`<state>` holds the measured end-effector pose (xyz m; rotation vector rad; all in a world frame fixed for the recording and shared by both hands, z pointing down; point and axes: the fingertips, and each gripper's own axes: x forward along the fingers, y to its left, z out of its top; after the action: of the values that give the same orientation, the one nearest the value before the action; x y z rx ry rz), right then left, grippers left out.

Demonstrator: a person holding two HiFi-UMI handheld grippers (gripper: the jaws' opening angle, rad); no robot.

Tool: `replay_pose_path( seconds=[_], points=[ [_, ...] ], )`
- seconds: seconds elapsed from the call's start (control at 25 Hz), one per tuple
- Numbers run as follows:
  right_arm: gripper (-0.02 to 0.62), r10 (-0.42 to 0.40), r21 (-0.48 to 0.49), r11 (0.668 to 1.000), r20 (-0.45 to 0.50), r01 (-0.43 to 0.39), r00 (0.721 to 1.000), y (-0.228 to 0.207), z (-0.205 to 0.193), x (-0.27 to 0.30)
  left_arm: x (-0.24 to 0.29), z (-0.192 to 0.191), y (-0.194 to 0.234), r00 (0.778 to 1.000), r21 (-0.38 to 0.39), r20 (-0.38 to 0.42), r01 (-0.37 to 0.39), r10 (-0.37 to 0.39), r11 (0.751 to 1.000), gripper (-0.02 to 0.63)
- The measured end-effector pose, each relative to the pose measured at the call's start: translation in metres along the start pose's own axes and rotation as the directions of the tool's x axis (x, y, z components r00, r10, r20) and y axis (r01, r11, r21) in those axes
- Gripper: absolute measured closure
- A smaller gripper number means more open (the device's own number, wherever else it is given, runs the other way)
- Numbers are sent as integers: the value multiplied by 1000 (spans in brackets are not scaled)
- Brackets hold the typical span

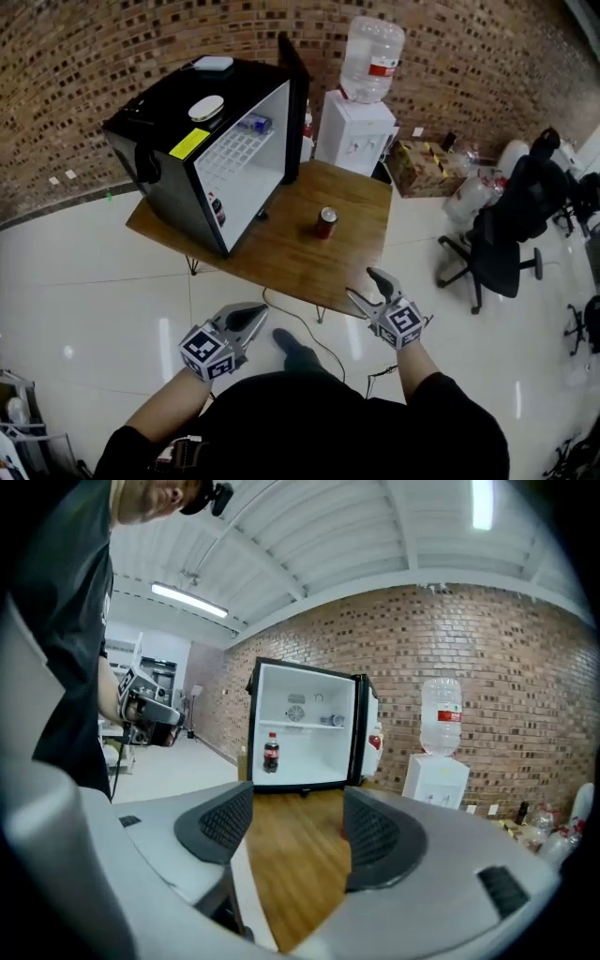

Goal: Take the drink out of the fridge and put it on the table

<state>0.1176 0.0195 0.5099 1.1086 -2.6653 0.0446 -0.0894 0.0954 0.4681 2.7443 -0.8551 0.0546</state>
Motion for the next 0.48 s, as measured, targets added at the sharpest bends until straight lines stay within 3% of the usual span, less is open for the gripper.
replay_pose_path(
  seconds=[0.2,0.48],
  points=[
    [371,112,103,988,42,-116,993,74,40,-60,-64,19,-59,999,31,37,-11,10,999,614],
    [482,213,161,962,74,-222,974,105,47,-117,-92,24,-108,996,65,36,-83,81,994,614]
  ],
)
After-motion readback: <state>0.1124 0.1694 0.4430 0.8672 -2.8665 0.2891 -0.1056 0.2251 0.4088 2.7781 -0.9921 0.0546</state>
